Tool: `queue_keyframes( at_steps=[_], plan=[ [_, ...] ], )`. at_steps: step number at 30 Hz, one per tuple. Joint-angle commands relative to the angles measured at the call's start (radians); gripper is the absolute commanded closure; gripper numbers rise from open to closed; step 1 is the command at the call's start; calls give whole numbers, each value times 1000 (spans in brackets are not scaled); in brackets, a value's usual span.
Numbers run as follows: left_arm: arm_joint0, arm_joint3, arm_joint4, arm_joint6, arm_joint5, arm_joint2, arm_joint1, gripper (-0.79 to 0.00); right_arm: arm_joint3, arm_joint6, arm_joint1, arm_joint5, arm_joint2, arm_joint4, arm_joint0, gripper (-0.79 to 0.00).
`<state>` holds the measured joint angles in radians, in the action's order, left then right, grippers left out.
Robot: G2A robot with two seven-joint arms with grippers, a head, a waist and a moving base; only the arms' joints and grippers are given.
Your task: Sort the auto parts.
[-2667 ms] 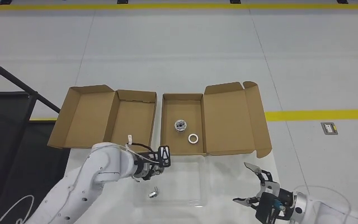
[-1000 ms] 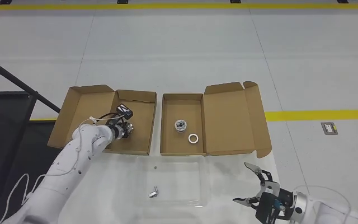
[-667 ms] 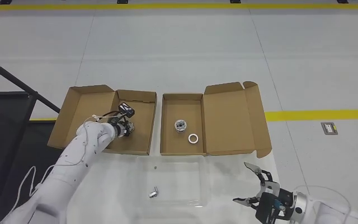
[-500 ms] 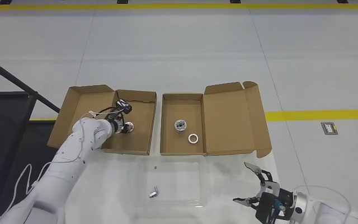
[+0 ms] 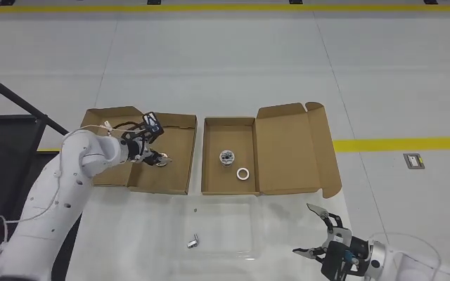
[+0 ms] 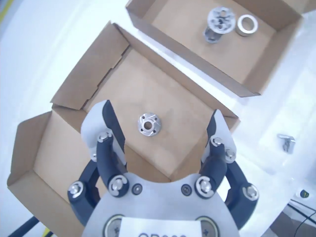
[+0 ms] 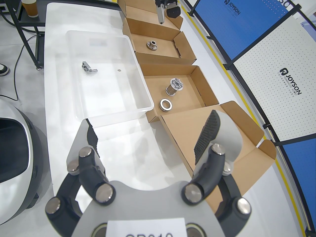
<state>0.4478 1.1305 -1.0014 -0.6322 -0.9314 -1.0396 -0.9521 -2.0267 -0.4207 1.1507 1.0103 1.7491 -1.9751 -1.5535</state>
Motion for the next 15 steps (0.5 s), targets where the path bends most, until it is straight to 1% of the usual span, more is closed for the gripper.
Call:
queue_keyframes(
  at_steps=[1, 2, 4, 6, 8, 12, 15],
  plan=[
    [65, 133, 33, -86, -56, -44, 26, -708, 0, 0, 0, 0, 0, 0, 0, -785],
    [94, 189, 55, -119, -81, -57, 37, -714, 0, 0, 0, 0, 0, 0, 0, -785],
    [151, 302, 99, -176, -81, -73, 57, -727, 0, 0, 0, 0, 0, 0, 0, -785],
    [199, 395, 100, -176, -81, -66, 83, -748, 0, 0, 0, 0, 0, 0, 0, -785],
    [232, 483, 97, -176, -81, -45, 113, -763, 0, 0, 0, 0, 0, 0, 0, -785],
    [263, 621, 99, -176, -81, 18, 179, -773, 0, 0, 0, 0, 0, 0, 0, -785],
    [260, 688, 78, -176, -81, 83, 230, -785, 0, 0, 0, 0, 0, 0, 0, -785]
  ],
)
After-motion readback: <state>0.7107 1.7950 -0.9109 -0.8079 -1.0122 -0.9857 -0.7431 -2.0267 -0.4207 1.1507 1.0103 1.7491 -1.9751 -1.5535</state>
